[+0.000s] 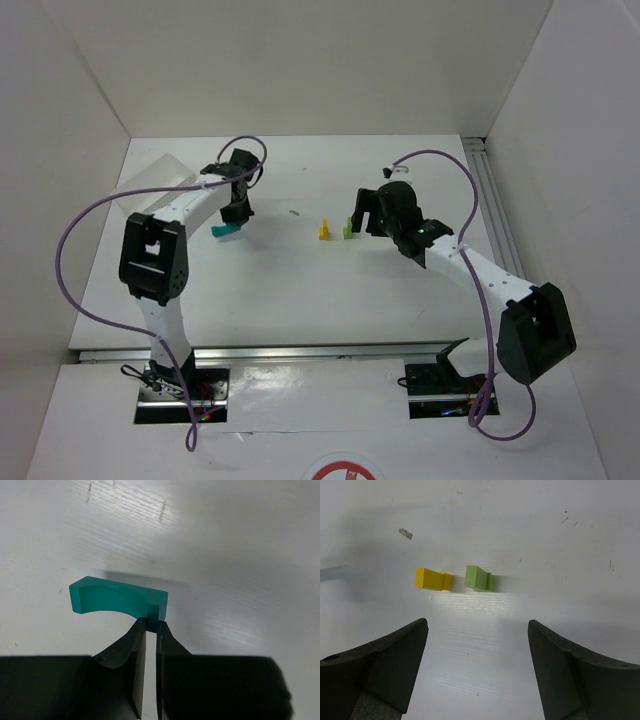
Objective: Build the wood block tower
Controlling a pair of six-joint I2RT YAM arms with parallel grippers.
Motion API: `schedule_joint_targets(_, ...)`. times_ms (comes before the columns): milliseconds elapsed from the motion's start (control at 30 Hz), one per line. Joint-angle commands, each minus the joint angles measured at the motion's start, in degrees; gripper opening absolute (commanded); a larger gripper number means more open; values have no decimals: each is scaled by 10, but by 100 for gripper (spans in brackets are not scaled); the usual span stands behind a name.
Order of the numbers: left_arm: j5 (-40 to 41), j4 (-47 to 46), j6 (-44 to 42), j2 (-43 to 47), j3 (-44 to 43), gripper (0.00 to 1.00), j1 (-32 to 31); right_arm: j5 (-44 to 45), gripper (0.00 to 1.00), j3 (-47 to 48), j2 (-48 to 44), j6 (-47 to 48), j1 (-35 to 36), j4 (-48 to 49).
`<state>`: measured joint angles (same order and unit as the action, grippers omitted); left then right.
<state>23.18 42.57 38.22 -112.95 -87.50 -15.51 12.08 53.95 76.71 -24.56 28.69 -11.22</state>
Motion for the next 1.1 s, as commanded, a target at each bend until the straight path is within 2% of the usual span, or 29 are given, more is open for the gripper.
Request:
schedule_joint_targets(0, -90, 7, -52, 124, -43, 0, -3, -19, 88, 26, -14, 15, -5, -5)
schedule_joint_targets(133, -288, 1, -111, 163, -88, 0, 52, -96, 88, 53, -8, 66, -11, 23)
schedule_joint_targets(167, -372, 1, -117, 163, -88, 0, 64, -130, 88, 68, -2, 94, -11, 31)
schedule_joint_targets(200, -419, -28, -117, 168, -81, 0, 78, -141, 88, 76, -2, 107, -11, 31)
schedule_joint_targets(233, -463, -44, -117, 168, -59, 0, 106, -141, 88, 89, 13, 114, -11, 25)
schedule_joint_targets(267, -546, -63, -96, 168, -47, 0, 121, -136, 88, 118, 20, 114, -11, 19)
schedule_joint_targets(333, -636, -176, -62, 168, 13, 0, 145, -113, 88, 144, 34, 114, -11, 7)
schedule_joint_targets(367, -733, -237, 0, 161, 39, 0, 164, -106, 89, 161, 39, 114, -11, 7)
schedule_joint_targets(433, -808, -390, 95, 150, 115, 0, 170, -88, 90, 167, 39, 107, -16, 7)
schedule_joint_targets(467, -853, -563, 207, 131, 138, 0, 175, -83, 90, 176, 44, 101, -21, 7)
schedule_joint_targets(533, -879, -753, 331, 106, 174, 0, 175, -93, 90, 184, 44, 101, -27, 7)
schedule_joint_targets(567, -879, -907, 435, 92, 195, 0, 169, -104, 90, 192, 44, 101, -27, 12)
schedule_joint_targets(633, -894, -1021, 519, 45, 196, 0, 169, -163, 90, 207, 57, 117, -27, 19)
schedule_joint_targets(667, -894, -1077, 601, 32, 196, 0, 169, -193, 90, 221, 71, 142, -27, 25)
schedule_joint_targets(700, -894, -1180, 640, 20, 201, 0, 169, -261, 90, 229, 79, 158, -27, 25)
schedule_joint_targets(767, -894, -1252, 736, -11, 201, 0, 169, -351, 90, 229, 97, 220, -27, 63)
schedule_joint_targets(800, -894, -1283, 764, -19, 196, 0, 169, -431, 90, 229, 103, 243, -27, 72)
schedule_joint_targets(867, -894, -1356, 810, -32, 196, 0, 169, -498, 94, 240, 118, 292, -27, 78)
schedule_joint_targets(900, -894, -1366, 837, -32, 196, 0, 169, -508, 99, 253, 137, 324, -27, 85)
schedule_joint_targets(967, -894, -1365, 842, -25, 196, 0, 169, -498, 99, 263, 157, 346, -27, 94)
schedule_joint_targets(1067, -908, -1298, 808, -4, 203, 0, 169, -506, 99, 280, 195, 421, -21, 99)
